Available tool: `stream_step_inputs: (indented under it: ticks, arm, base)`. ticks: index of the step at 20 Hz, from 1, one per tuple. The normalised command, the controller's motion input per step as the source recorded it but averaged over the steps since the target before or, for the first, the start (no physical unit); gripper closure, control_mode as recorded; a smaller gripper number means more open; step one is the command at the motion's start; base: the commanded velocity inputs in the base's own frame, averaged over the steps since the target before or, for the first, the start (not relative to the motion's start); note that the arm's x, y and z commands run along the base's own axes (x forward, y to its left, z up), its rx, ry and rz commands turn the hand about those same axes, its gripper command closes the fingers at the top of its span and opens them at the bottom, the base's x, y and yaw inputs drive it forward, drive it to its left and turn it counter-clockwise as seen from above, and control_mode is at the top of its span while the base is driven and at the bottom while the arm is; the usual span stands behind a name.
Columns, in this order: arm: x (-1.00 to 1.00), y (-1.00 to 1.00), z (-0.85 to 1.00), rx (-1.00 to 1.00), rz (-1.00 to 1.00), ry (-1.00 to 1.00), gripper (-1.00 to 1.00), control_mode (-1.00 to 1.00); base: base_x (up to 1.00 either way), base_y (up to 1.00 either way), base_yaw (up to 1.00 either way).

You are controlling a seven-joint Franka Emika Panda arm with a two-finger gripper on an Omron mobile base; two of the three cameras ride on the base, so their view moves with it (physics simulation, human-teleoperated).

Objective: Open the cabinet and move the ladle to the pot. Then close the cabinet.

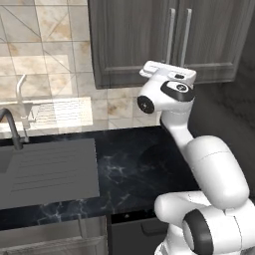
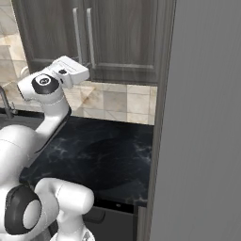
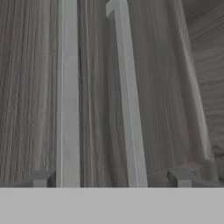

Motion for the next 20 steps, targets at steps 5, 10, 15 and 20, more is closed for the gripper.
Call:
stream_step_inputs:
  ticks: [5,10,15,20]
  arm:
    - [0.47,-0.40,-0.19,0.00,0.03,0.00,-1.00,-1.00]
    - [0.33,-0.66,-0.11,0.00,0.02,-0.01,-1.00,-1.00]
    - [0.55,-0.45,-0.18,0.01,0.07,-0.01,-1.00,-1.00]
    - [1.00,0.00,-0.37,0.15,0.30,0.00,-1.00,-1.00]
  base:
    - [0.00,0.00,0.00]
    - [0.00,0.00,0.00]
    - [0.00,0.00,0.00]
    - [0.00,0.00,0.00]
